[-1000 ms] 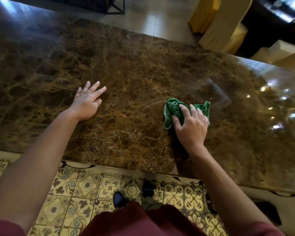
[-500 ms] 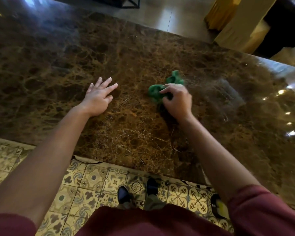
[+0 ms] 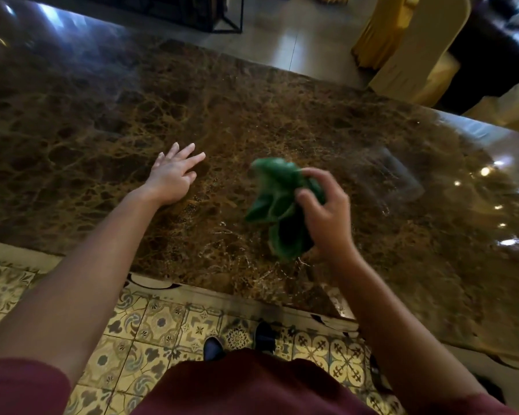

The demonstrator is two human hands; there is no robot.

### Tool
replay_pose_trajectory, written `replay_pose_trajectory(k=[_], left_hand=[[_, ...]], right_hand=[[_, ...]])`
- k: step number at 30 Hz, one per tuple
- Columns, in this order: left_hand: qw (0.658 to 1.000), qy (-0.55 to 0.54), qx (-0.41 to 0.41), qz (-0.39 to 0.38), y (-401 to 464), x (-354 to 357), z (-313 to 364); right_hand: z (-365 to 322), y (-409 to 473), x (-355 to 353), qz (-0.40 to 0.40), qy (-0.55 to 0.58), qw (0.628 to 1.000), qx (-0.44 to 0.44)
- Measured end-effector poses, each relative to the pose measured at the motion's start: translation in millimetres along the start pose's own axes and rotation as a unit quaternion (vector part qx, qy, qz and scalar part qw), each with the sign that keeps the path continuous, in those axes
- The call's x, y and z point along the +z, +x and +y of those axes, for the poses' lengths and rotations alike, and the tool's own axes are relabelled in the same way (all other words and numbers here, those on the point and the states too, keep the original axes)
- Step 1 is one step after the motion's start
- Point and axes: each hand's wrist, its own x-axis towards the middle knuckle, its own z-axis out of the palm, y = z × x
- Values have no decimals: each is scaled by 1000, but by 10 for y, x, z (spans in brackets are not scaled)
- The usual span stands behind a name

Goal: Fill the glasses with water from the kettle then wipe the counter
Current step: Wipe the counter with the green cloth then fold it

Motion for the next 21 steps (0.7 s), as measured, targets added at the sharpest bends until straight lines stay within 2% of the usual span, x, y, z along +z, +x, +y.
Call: replay_pose_trajectory(k=[2, 4, 6, 8, 9, 10, 12, 13, 15, 17, 19, 21], left_hand=[[1000, 9, -3, 5, -10, -3, 15], [1000, 15, -11, 4, -11, -10, 53], [999, 32, -28, 15, 7, -15, 137], [996, 48, -48, 53, 65, -29, 270], [994, 52, -56, 75, 108, -36, 350], [992, 59, -60, 91, 164, -43, 435], [992, 73, -52, 91, 295, -51, 597], [993, 69, -47, 79, 371, -53, 677], [997, 37, -49, 43, 502, -46, 805], [998, 17, -61, 5, 561, 1, 866], [997, 45, -67, -4, 563, 75, 867], [995, 70, -67, -2, 540, 125, 850]], right_hand=[[105, 215, -233, 39, -15, 995, 91], [284, 273, -412, 23, -129, 983, 132], [404, 220, -540, 36, -296, 949, 104], [406, 142, -578, 96, -346, 933, 34], [386, 100, -555, 98, -354, 930, -1], [363, 75, -495, 61, -389, 919, -24], [391, 30, -337, -55, -497, 866, -23], [425, 27, -315, -83, -524, 847, -18], [481, 132, -481, -39, -479, 877, -25], [567, 285, -806, 70, -405, 911, -29], [690, 486, -1144, 171, -378, 910, 0], [859, 705, -1289, 203, -374, 902, 72]])
